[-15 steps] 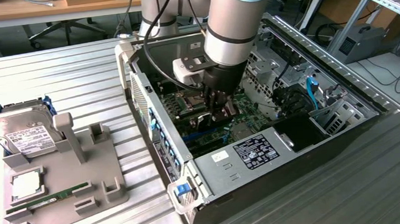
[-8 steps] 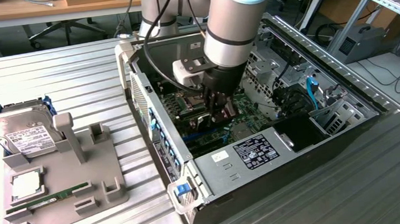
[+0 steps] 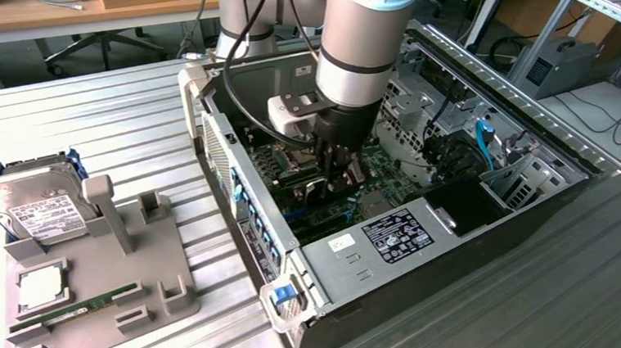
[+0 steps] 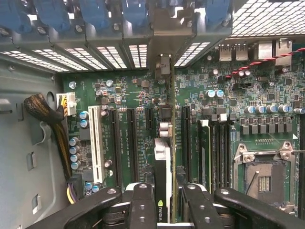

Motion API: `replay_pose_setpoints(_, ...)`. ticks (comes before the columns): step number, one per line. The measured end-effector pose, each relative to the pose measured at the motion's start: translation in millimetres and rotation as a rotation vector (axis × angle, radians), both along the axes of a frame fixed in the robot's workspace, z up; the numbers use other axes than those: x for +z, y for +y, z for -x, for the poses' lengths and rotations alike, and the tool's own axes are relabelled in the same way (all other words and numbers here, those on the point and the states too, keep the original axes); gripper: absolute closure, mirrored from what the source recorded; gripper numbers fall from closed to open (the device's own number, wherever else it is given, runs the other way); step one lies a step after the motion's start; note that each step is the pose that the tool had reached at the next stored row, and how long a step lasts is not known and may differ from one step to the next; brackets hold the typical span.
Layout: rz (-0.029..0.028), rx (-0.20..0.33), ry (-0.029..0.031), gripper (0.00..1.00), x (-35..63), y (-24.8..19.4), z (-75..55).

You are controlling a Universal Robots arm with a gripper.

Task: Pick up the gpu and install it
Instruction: 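Insert the gpu into the slot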

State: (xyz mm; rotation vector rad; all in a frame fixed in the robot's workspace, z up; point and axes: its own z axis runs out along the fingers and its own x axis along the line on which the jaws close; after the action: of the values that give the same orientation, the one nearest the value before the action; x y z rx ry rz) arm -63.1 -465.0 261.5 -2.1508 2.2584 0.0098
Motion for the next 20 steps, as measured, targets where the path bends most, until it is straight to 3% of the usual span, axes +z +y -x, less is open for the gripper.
replay_pose_setpoints(20,0.0000,0.000,0.0000,0.73,3.9,0.0,0.0)
